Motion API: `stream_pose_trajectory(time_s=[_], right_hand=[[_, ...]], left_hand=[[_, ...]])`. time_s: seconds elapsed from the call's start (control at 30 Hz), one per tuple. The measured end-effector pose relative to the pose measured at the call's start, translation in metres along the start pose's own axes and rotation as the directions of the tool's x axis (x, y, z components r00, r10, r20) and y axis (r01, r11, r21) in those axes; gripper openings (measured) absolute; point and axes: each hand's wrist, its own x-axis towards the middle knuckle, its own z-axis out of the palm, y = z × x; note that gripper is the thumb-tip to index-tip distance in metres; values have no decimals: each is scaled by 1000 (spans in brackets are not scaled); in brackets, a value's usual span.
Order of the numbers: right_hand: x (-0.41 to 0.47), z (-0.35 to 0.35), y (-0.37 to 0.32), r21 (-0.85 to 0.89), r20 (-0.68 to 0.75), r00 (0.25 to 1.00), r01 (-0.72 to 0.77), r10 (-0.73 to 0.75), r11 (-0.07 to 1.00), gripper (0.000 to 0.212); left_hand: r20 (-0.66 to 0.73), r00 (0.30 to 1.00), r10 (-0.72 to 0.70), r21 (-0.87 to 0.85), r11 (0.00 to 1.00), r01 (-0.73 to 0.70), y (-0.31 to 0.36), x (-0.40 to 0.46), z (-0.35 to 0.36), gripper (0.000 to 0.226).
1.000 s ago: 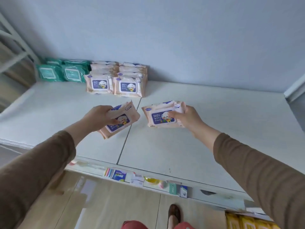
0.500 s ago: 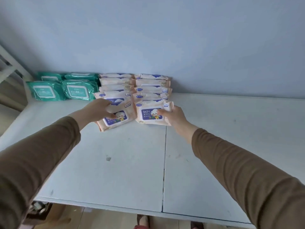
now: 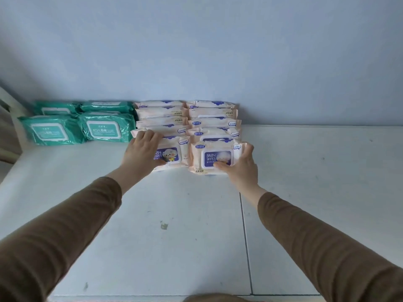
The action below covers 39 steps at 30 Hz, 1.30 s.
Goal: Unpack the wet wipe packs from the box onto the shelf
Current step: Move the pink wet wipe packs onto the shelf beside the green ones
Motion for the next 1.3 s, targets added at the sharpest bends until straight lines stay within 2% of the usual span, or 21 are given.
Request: stream_pose_trajectory(time_s=[0.13,0.3,0.43,0.5,0.6,0.67,0.77,0.9,1.0,1.17,1.3], right_hand=[[4,11,-11,-43,-70,997,-16,13,999,83],[-3,13,-15,-88,-116,992,-59,48,994,93],[-10,-3,-5,-118,-79,991,-118,109,986,101],[-16,-17,6,-152,-42,991,-130,125,980,99],[-31,-43,25,-196,-22,996,-88,85,977,83],[-47,-68,40,-215,11,999,-33,36,976,67],[-79,-115,72,-262,48,998,60,-49,963,48],[-144,-192,129,-323,20,992,122,-122,938,38],[-203,-250,178,-358,-12,991,118,-131,926,35],[-305,-348,270,-405,1,1000,24,-26,914,33],[-361,-415,348,-426,50,994,-66,96,902,27]], left_hand=[[-4,1000,11,35,999,-10,-3,8,0,72],[-30,999,-16,63,998,18,6,3,-1,74],[-97,995,2,92,996,7,21,-9,-1,94],[-110,993,48,118,992,-35,34,-14,-2,98],[-157,982,105,56,994,-97,67,-22,-5,88],[-159,978,138,-25,989,-143,101,-29,-6,75],[-78,973,216,-119,967,-224,166,-44,-2,62],[-46,941,334,-258,906,-334,273,-77,8,54],[-50,902,430,-288,858,-425,360,-114,15,52],[-79,828,555,-405,741,-535,498,-195,30,44],[-9,776,631,-456,688,-565,585,-252,55,45]])
